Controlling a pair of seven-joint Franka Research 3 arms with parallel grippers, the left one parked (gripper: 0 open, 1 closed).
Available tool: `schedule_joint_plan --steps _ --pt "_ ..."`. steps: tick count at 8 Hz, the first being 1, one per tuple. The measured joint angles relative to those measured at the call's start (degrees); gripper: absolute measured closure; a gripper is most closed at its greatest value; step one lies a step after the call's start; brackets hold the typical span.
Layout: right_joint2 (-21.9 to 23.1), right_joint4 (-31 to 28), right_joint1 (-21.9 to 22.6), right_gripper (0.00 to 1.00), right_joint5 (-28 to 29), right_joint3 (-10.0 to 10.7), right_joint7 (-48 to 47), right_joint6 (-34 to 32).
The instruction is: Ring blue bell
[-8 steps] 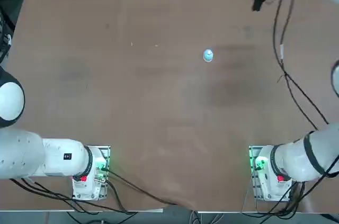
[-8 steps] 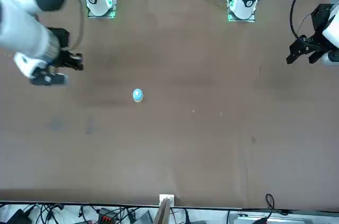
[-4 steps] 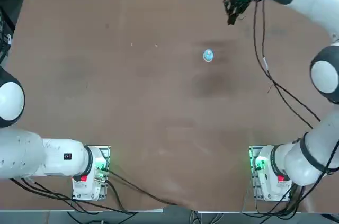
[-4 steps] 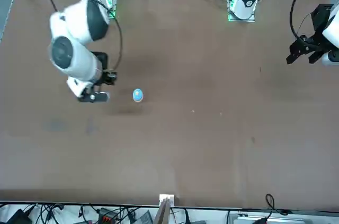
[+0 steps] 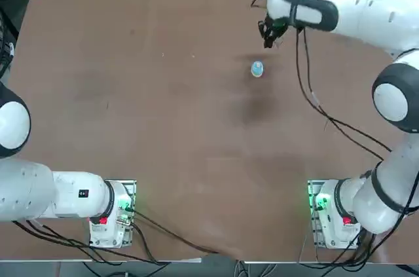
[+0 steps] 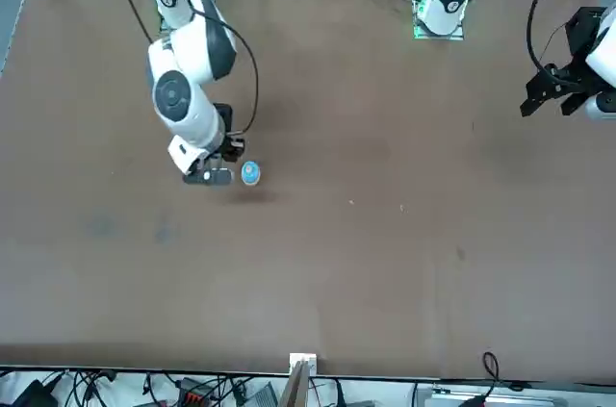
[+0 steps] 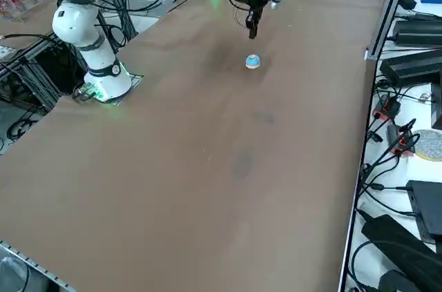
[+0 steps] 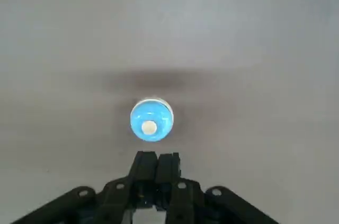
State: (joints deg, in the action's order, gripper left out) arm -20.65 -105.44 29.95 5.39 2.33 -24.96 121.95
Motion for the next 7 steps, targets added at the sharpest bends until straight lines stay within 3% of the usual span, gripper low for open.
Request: schedule_joint_plan --steps 7 --pt "-6.51 -3.14 2.80 0.99 0.00 0.01 -2.17 11.28"
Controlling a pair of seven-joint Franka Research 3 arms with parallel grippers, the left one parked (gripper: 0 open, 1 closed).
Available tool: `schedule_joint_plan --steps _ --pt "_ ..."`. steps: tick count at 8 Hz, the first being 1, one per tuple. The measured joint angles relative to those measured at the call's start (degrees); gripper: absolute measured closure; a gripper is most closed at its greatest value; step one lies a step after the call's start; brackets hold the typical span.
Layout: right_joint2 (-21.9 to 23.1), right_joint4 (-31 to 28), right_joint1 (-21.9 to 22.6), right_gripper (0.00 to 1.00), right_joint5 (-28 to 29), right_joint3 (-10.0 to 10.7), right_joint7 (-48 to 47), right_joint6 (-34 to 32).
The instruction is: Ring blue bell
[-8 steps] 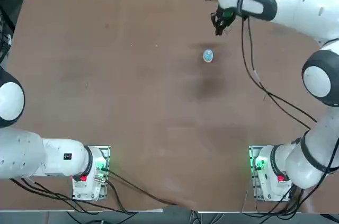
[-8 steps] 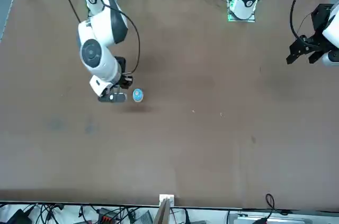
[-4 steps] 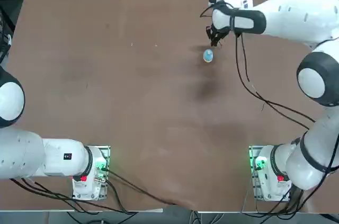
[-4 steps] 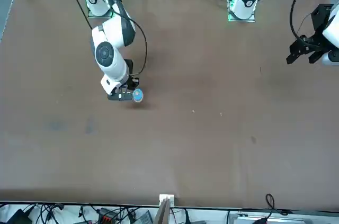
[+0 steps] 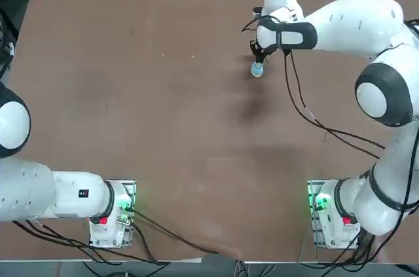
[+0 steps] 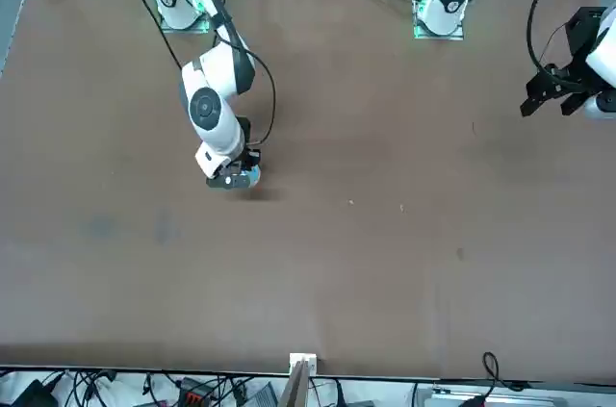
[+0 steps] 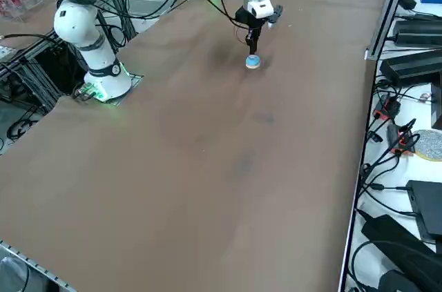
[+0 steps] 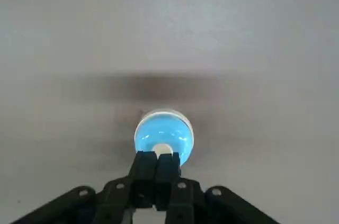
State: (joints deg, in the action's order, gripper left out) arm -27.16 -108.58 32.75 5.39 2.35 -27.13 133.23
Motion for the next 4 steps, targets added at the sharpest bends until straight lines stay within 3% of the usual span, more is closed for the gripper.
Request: schedule_joint_plan --steps 4 --pt "-0.20 -0.50 0.21 0.99 0.00 0.29 -0.07 0.61"
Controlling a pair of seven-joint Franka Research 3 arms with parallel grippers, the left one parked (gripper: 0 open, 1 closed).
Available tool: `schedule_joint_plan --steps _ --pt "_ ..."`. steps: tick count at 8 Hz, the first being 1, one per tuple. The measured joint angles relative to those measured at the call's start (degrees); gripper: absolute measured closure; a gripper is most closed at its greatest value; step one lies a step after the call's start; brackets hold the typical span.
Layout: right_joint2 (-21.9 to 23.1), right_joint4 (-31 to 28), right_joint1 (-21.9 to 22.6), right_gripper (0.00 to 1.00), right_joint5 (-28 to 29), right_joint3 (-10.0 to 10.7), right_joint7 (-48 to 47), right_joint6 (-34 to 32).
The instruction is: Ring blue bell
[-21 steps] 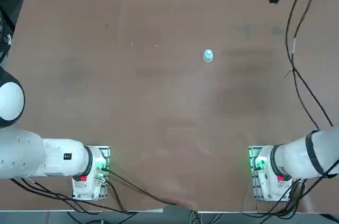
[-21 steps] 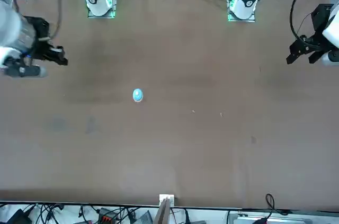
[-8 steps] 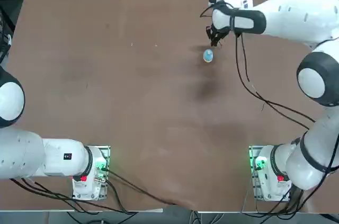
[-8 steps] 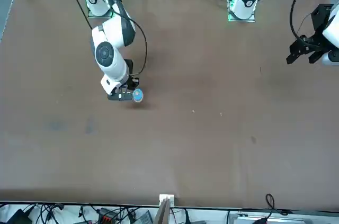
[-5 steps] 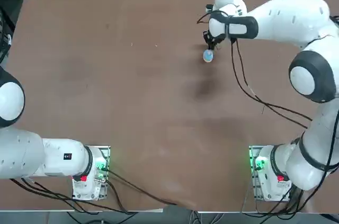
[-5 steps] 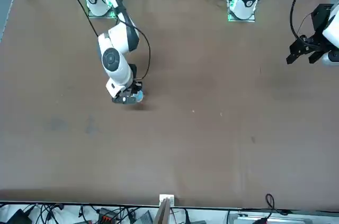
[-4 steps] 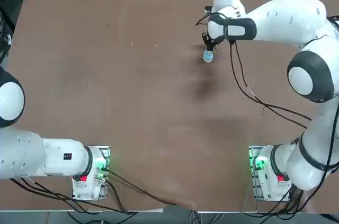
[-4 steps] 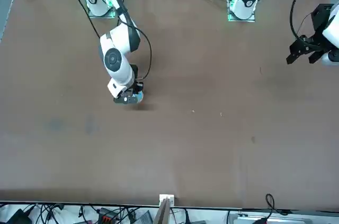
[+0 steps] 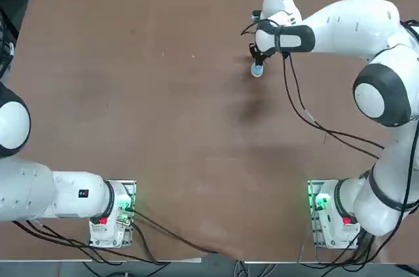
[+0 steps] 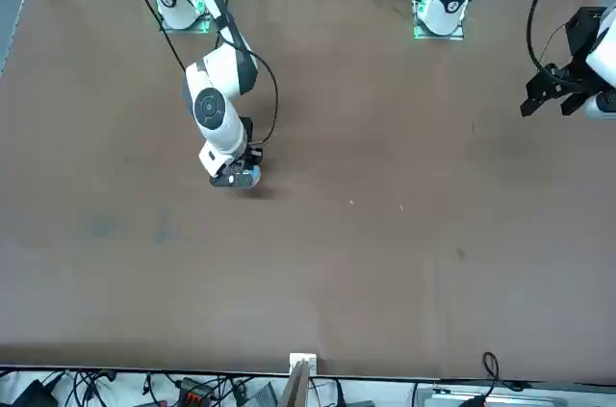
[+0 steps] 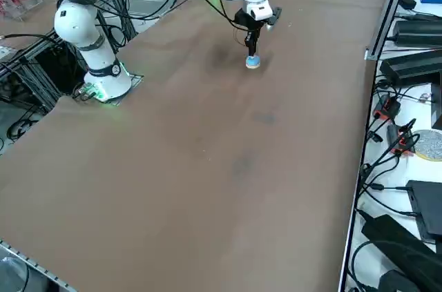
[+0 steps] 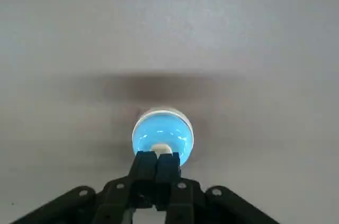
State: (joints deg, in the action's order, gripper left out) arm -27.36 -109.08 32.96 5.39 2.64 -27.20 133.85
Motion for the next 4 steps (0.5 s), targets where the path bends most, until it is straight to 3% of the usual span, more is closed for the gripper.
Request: schedule_joint_plan --steps 4 --pt "0.00 0.00 0.00 0.99 0.00 0.25 0.00 0.61"
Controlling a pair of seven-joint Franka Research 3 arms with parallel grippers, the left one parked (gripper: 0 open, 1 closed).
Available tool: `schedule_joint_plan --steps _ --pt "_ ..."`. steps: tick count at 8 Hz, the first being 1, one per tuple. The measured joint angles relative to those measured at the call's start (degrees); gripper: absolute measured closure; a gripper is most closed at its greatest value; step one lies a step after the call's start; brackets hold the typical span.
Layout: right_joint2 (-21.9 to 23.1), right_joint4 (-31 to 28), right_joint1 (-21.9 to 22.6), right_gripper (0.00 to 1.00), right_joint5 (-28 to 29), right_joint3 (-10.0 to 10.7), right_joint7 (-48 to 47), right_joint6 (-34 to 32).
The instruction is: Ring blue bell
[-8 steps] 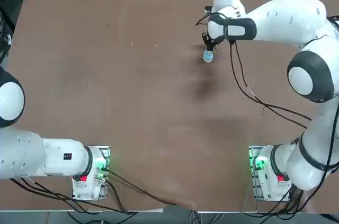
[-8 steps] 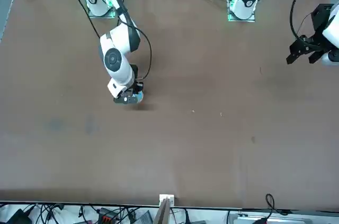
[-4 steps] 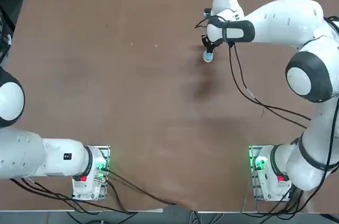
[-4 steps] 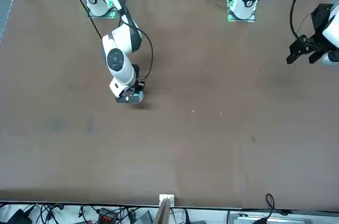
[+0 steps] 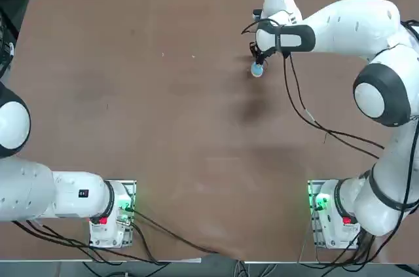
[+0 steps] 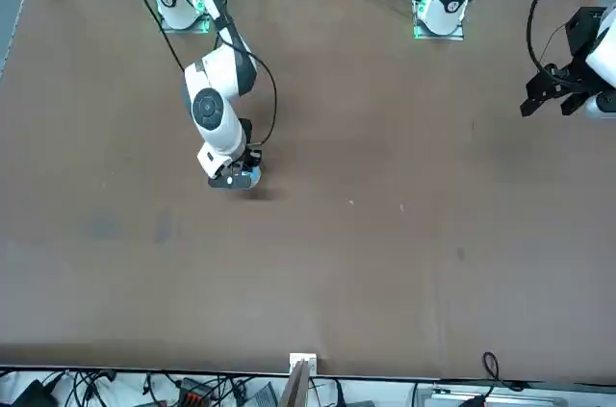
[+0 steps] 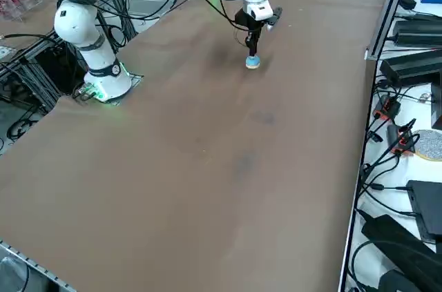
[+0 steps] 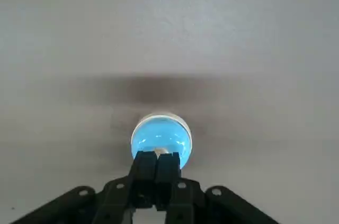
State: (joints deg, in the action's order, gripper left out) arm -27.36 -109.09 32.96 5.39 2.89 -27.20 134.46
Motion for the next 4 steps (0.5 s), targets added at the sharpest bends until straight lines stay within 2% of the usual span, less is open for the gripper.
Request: schedule_joint_plan --steps 4 --pt "-0.02 -0.22 0.00 0.99 0.00 0.03 0.00 0.06"
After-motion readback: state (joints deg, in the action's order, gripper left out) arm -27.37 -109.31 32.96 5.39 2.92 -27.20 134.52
